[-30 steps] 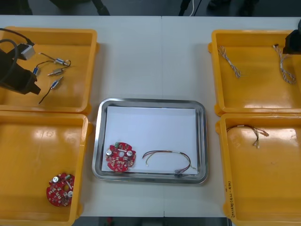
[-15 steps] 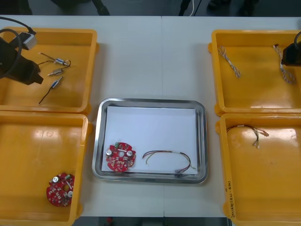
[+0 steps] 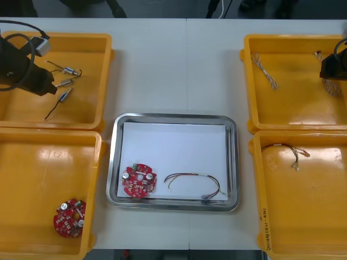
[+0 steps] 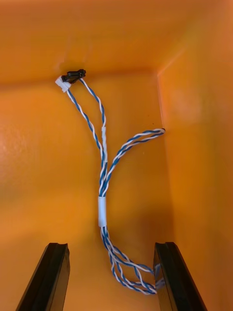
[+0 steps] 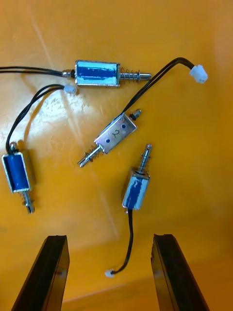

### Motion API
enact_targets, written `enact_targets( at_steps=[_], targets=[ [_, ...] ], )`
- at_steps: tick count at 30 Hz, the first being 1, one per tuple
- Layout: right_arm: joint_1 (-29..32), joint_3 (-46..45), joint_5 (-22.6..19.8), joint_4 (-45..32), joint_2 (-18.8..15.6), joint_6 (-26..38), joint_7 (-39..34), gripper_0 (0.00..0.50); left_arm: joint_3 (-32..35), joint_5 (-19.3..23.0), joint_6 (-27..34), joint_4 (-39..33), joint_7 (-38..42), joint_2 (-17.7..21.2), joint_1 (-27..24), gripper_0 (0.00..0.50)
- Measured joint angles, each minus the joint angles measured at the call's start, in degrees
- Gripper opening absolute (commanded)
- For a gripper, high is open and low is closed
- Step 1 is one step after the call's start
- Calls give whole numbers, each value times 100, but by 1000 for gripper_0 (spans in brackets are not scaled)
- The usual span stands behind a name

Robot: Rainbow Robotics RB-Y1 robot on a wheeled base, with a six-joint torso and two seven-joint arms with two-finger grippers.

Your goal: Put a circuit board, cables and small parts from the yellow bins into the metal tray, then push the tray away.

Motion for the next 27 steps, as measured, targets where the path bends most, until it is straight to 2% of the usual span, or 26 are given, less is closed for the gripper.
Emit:
enact_targets(
  at_steps=[6, 17, 27],
  targets=[
    [24, 0, -25, 1, 2, -2, 0, 500, -335, -3, -405, 110, -820, -63, -38, 500],
    [190, 0, -88, 1, 2, -191, 0, 500, -666, -64, -717, 193, -819, -217, -38, 500],
    [350, 0, -179, 1, 2, -411, 0, 500, -773, -144, -751, 253, -819, -242, -39, 500]
  ],
)
